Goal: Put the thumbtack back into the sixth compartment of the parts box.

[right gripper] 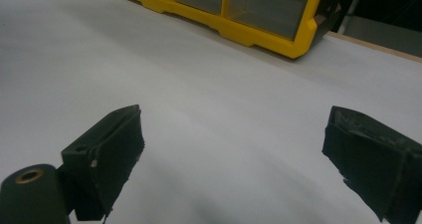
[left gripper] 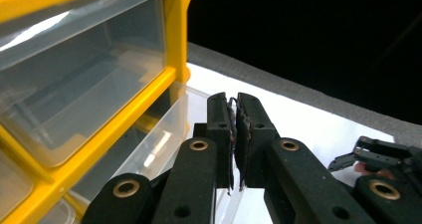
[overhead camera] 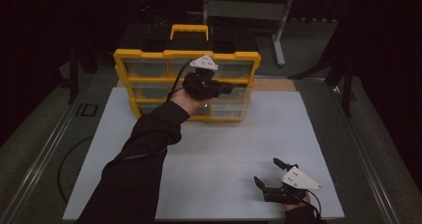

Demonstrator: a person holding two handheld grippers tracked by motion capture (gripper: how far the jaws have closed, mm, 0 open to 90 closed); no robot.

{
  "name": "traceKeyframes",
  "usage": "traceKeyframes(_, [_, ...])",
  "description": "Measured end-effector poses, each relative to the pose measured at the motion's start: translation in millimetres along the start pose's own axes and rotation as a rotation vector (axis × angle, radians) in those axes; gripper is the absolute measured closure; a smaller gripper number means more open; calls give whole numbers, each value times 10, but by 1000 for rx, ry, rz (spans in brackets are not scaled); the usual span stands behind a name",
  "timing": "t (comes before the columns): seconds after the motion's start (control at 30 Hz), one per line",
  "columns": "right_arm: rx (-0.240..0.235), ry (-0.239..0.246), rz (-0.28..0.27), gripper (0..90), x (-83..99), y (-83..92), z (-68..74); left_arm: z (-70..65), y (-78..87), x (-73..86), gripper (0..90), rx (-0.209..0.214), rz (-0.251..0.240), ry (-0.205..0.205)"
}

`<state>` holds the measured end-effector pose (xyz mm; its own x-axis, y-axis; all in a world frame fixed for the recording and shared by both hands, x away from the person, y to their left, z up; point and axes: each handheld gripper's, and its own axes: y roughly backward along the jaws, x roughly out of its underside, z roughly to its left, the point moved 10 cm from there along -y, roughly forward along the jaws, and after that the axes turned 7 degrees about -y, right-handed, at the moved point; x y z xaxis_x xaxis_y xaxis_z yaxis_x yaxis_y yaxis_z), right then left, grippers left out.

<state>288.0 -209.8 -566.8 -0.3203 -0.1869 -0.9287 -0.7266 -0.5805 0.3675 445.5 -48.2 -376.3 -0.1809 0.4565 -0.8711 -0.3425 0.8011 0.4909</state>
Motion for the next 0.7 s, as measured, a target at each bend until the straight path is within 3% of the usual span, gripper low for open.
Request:
traceKeyframes(0.17, [-1, -2, -1, 88, -1, 1, 0, 64, -67, 91, 864, -35, 47, 35])
traceKeyframes(0.33, [-1, 0, 0, 88, 0, 2, 2, 107, -89, 144, 864, -58, 63, 56])
traceKeyframes(0.7, [5, -3, -3, 88, -5, 16, -22, 124, -176, 325, 857, -62, 116, 62])
